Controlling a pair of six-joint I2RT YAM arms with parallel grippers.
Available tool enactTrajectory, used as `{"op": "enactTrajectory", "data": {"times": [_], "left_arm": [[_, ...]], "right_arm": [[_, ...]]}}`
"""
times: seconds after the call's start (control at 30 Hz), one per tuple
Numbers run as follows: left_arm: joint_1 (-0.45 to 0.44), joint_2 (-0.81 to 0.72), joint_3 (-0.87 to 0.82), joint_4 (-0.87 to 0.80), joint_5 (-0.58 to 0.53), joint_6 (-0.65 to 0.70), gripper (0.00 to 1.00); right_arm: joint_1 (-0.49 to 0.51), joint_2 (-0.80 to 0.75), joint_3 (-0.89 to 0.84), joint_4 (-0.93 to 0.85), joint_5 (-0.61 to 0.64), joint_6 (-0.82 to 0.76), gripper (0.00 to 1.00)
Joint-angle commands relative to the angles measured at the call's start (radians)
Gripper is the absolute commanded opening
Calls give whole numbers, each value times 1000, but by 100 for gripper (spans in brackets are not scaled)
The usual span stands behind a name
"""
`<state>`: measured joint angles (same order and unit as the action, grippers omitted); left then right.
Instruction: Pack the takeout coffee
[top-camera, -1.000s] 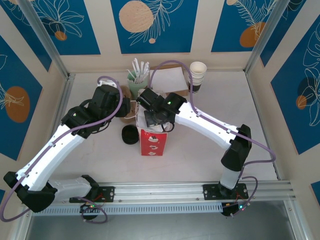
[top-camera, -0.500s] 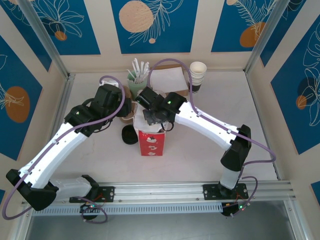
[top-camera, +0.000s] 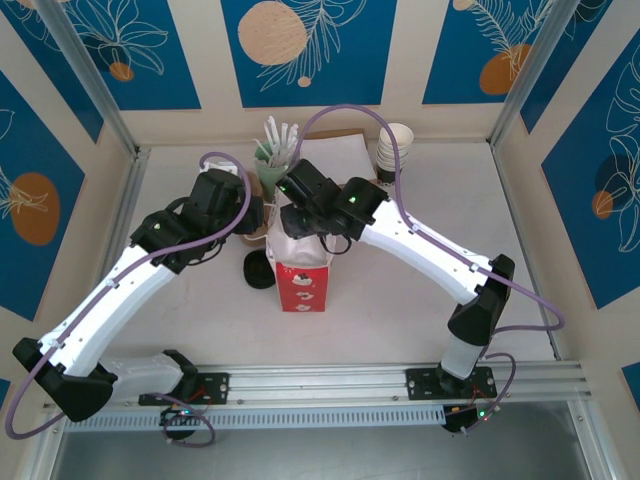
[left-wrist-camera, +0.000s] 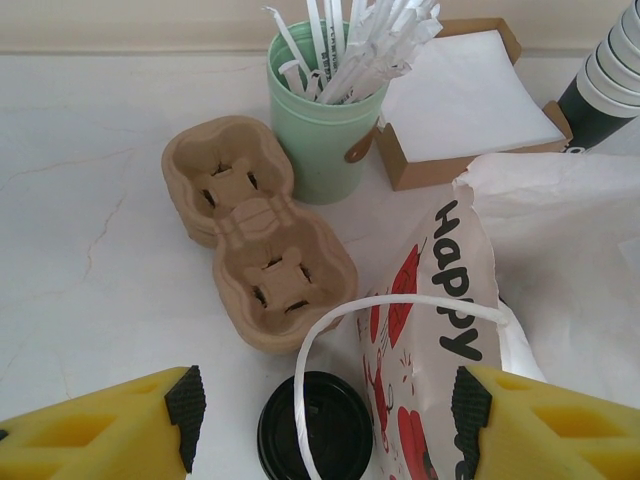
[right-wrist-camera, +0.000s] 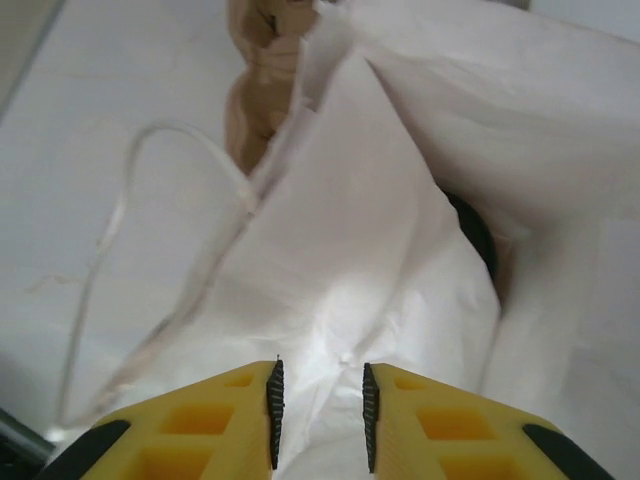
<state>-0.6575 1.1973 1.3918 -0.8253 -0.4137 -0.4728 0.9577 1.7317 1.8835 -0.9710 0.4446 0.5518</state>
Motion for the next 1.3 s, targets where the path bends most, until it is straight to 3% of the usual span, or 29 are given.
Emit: {"op": "enactTrajectory", "data": {"times": [0.0, 0.33, 0.67, 1.27], "left_arm": [[14, -27, -16, 14, 10, -17, 68], [23, -56, -42, 17, 3, -19, 68], [32, -53, -56, 25, 12, -20, 68], [67, -62, -25, 83, -24, 30, 73]], "right_arm": [[-18, -18, -20, 95, -95, 0, 29], [-59, 64, -70, 148, -151, 24, 28], [-64, 91, -109, 119, -114, 26, 27], [-84, -101, 66, 82, -137, -87, 32]]}}
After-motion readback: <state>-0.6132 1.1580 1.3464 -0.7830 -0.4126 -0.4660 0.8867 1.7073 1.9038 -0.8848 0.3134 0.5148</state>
